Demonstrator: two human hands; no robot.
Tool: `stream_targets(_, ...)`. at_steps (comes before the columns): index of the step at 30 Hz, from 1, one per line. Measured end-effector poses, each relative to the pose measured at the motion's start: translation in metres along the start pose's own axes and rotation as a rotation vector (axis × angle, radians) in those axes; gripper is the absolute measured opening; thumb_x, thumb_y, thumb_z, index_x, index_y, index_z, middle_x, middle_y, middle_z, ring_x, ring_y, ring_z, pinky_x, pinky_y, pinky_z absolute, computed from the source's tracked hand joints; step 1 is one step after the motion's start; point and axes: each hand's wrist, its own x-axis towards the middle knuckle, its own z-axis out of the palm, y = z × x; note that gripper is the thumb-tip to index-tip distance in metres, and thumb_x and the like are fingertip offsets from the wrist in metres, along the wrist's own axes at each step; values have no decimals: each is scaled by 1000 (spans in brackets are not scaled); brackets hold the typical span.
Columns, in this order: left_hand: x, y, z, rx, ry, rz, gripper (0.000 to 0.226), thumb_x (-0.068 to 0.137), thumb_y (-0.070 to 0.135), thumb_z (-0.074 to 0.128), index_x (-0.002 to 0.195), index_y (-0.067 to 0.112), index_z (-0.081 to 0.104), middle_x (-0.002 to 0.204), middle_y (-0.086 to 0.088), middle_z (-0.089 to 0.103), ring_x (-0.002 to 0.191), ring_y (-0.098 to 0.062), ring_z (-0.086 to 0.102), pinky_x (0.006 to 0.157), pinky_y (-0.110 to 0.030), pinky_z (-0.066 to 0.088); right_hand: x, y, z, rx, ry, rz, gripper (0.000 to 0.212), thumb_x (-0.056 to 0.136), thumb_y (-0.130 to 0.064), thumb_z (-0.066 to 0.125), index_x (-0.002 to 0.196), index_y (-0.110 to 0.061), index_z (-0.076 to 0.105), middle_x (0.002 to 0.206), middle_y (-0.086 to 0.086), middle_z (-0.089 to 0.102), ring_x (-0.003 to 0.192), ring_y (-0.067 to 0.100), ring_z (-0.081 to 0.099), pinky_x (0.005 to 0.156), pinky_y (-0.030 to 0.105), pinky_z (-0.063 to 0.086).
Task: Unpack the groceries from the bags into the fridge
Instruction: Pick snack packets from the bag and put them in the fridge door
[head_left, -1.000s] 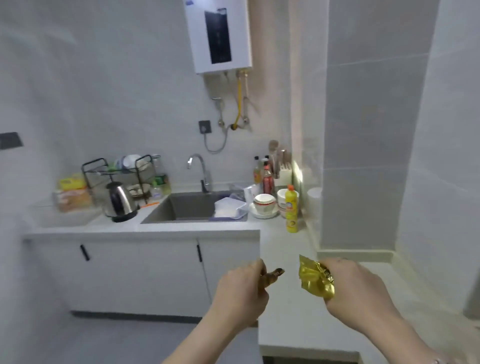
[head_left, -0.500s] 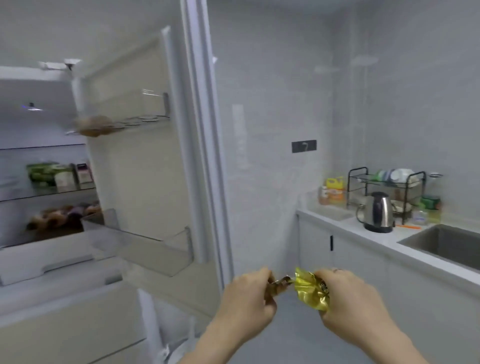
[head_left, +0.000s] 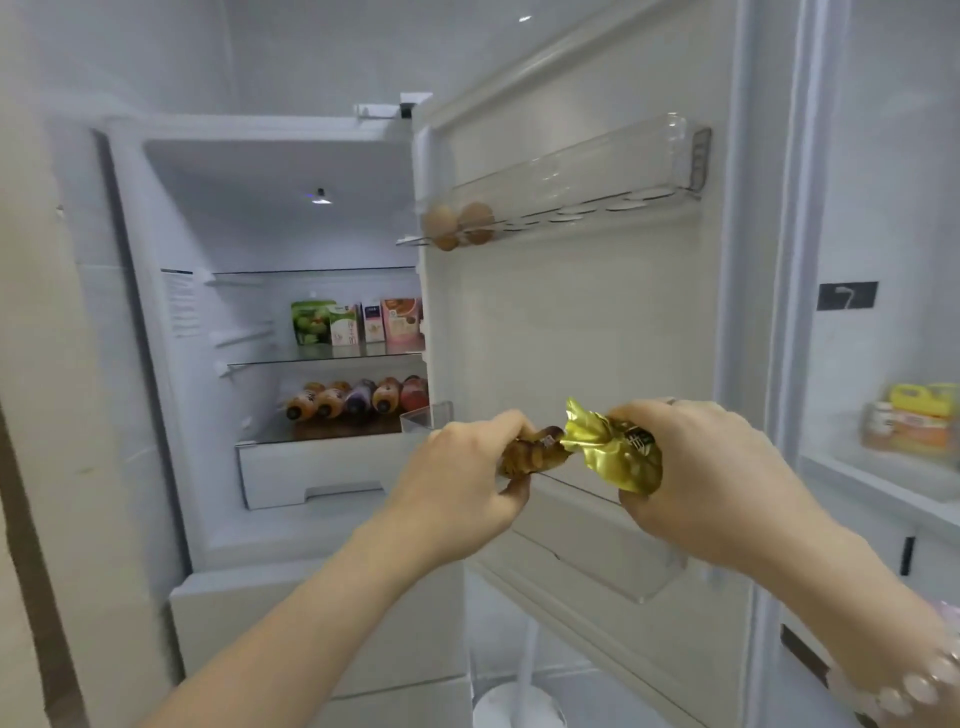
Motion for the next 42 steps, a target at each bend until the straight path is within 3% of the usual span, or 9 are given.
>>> stream_targets(4,26,-39,0,40,18,-44,10,83,20,62,82,24,53,74,10,57,76,-20,58,67,-32,47,49,-1,14,-35,-96,25,31,77,-22,55,106,-31,59,87,-8,58,85,21,55,68,31,48)
stream_targets(9,63,-88,5,38,1,-146,10,85,27,64,93,23,64,91,8,61,87,-15,56,77,-32,48,93,13,32,-47,-144,67,26,74,-18,57,98,-27,62,81,-7,60,78,20,58,68,35,53)
stream_targets(14,116,-140,24,38,-459,-260,19,89,32,59,102,17,63,104,0,62,97,-18,58,85,-32,46,115,27,48,31,-110,86,21,74,-20,58,92,-31,59,77,-12,56,74,10,54,60,27,47)
stream_targets(20,143,-195,81,162,-819,-315,18,83,19,65,97,8,67,97,-5,65,87,-22,58,80,-31,49,134,23,65,-54,-185,54,20,76,-22,55,94,-28,58,85,-11,58,81,15,57,64,27,48)
stream_targets(25,141,-210,95,307,-902,-248,14,82,19,66,76,11,56,77,-6,48,71,-19,43,53,-22,34,147,14,77,-97,-231,57,22,75,-22,55,96,-28,60,88,-9,60,83,18,59,68,31,52)
stream_targets(28,141,-209,98,337,-900,-217,21,80,17,67,66,11,52,67,-6,43,68,-22,41,50,-23,32,152,10,85,-115,-241,76,24,75,-21,56,97,-28,60,88,-9,59,84,18,59,67,29,51)
stream_targets(30,144,-202,99,396,-941,-166,13,80,19,69,75,8,64,72,-14,54,74,-32,54,61,-29,45,156,7,87,-132,-263,101,24,74,-19,56,97,-26,61,88,-8,60,84,18,59,67,29,51)
stream_targets(33,143,-193,104,470,-995,-75,34,79,23,72,104,1,66,99,-16,63,102,-31,58,88,-38,48,159,3,87,-156,-296,134,27,74,-19,57,99,-26,62,91,-7,61,84,18,60,70,30,53)
stream_targets(42,151,-209,105,302,-1334,-264,51,77,48,70,115,14,65,116,-3,66,99,-16,56,81,-25,48,161,-13,85,-171,-297,160,27,75,-19,58,101,-24,62,88,-9,50,84,18,55,62,26,45)
